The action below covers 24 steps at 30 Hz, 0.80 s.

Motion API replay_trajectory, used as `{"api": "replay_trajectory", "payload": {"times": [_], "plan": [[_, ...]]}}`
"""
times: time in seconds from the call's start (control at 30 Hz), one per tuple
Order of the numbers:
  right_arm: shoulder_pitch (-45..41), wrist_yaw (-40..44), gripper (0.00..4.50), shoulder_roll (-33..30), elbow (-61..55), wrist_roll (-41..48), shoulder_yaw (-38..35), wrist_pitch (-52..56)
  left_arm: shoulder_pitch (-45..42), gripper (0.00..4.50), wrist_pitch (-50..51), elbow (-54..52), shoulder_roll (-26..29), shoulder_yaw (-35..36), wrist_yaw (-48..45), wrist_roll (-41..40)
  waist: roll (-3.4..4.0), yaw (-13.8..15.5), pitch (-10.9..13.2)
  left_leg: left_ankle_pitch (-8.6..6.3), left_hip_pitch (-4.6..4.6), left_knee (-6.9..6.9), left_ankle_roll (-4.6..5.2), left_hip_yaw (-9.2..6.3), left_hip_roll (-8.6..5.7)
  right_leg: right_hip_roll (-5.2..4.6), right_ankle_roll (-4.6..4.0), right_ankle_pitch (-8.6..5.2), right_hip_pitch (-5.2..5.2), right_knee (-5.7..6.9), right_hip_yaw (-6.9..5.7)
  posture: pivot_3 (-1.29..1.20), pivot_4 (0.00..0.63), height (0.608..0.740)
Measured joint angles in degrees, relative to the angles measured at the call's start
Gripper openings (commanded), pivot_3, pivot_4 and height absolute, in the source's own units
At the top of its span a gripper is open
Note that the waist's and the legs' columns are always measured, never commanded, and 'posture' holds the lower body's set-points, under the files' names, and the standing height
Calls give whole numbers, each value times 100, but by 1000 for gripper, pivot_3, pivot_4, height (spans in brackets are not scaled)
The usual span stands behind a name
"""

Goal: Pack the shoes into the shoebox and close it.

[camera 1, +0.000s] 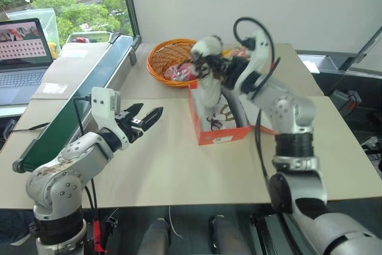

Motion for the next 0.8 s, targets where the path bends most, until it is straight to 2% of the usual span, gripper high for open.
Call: {"api": "replay_trajectory", "payload": {"times": [0.17, 0.33, 0.8], "plan": [[-127, 266, 941, -118, 985, -388, 90, -206, 41, 3692, -158, -5, -342, -409, 187, 49, -1, -55, -1, -4, -7, -5, 6, 9, 1, -2, 0, 2, -4, -14, 10, 0, 150, 740], [38, 383, 941, 8, 1715, -498, 101, -208, 92, 3692, -237, -33, -371, -488, 333, 122, 0, -47, 0, -4, -9, -5, 6, 9, 1, -2, 1, 3, -5, -14, 10, 0, 150, 740], [-153, 813, 941, 51, 2158, -869, 401, -221, 354, 3692, -577, -60, -582, -702, 511, 224, 1, -27, 0, -4, -8, -4, 6, 8, 0, -2, 2, 3, -2, -14, 8, 0, 150, 740]]}}
